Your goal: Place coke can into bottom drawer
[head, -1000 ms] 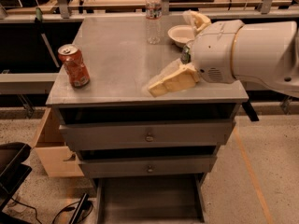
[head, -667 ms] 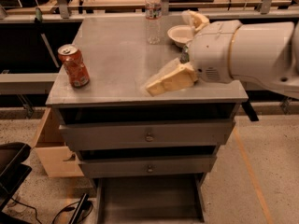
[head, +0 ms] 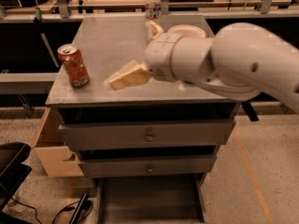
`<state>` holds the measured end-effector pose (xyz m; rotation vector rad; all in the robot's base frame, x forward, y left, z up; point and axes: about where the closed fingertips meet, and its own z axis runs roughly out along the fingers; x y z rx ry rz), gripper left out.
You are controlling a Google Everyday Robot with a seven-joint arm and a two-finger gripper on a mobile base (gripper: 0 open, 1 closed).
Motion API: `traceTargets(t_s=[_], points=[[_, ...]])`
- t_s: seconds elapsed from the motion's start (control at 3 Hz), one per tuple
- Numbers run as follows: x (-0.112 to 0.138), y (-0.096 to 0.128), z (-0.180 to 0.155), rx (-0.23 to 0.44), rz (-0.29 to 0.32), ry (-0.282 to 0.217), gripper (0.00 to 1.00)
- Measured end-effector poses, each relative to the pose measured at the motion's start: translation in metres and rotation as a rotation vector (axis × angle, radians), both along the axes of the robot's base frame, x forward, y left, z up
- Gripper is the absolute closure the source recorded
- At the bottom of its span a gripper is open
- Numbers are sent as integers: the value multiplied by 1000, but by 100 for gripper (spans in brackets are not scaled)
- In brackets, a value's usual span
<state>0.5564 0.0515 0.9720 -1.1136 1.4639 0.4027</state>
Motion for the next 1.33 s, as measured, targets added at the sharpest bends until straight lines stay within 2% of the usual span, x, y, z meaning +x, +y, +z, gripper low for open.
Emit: traceTargets(t_s=[0.67, 1.0, 1.33], points=[[70, 111, -46, 166, 88, 88, 0], [87, 151, -58, 232, 137, 118, 0], [95, 177, -66, 276, 164, 132, 18]])
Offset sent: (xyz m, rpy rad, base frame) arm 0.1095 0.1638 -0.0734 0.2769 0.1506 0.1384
